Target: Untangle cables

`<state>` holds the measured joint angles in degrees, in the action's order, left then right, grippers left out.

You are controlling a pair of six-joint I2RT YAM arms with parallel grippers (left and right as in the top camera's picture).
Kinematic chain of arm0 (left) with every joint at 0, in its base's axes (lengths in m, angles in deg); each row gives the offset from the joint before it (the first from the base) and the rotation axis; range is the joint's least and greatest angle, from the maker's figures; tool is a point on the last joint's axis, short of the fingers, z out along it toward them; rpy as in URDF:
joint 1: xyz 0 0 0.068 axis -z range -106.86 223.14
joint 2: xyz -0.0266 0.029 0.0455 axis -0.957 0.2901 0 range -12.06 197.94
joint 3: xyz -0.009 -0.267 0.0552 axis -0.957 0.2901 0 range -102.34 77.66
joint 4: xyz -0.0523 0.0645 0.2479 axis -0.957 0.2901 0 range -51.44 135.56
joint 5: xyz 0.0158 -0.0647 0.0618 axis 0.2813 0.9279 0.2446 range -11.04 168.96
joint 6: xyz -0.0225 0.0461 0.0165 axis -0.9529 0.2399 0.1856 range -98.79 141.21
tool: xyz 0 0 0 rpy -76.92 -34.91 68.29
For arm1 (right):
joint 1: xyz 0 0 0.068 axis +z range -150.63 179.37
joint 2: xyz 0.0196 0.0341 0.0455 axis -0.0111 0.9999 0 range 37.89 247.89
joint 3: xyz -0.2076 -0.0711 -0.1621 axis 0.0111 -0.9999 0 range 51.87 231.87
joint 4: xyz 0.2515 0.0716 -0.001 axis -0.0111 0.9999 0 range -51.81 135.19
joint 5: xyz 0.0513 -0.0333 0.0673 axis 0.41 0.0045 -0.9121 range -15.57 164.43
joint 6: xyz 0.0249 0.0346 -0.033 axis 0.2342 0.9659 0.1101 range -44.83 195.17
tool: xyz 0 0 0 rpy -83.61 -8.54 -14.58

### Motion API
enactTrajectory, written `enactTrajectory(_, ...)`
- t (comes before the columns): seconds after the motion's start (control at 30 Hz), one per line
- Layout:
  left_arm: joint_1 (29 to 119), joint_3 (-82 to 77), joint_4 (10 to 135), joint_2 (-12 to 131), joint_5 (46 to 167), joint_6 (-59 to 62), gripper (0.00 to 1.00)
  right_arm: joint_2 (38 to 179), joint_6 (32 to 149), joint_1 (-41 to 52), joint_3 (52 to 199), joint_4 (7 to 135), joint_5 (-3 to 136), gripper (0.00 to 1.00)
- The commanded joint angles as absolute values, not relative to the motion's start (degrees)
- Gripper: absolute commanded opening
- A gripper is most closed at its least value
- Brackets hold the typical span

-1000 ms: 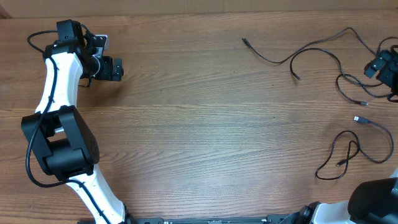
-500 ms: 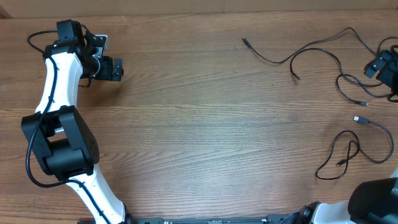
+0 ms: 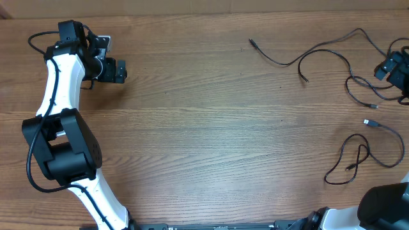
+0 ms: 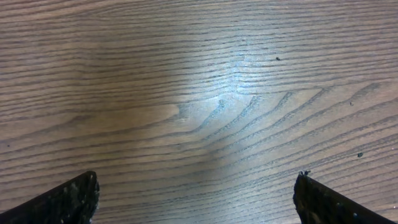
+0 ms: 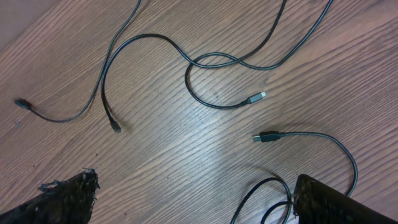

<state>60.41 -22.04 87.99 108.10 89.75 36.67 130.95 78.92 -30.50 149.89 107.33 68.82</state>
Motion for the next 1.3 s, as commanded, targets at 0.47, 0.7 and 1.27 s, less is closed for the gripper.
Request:
enactTrajectory(0.47,67.3,-22.1,87.8,105.3,90.6,37.9,0.99,130.3,77.9,-30.4,149.8,107.2,68.3,1.0)
enactTrajectory(0.7,73.3,-22.1,87.8,97.9,90.5,37.9,1.0,130.3,77.9,-30.4,149.8,107.2,68.3,1.0)
enactTrajectory(1.27,78.1,-22.1,89.3,83.9,87.8,37.9,0.99,130.3,77.9,-30.4,149.8,107.2,68.3,1.0)
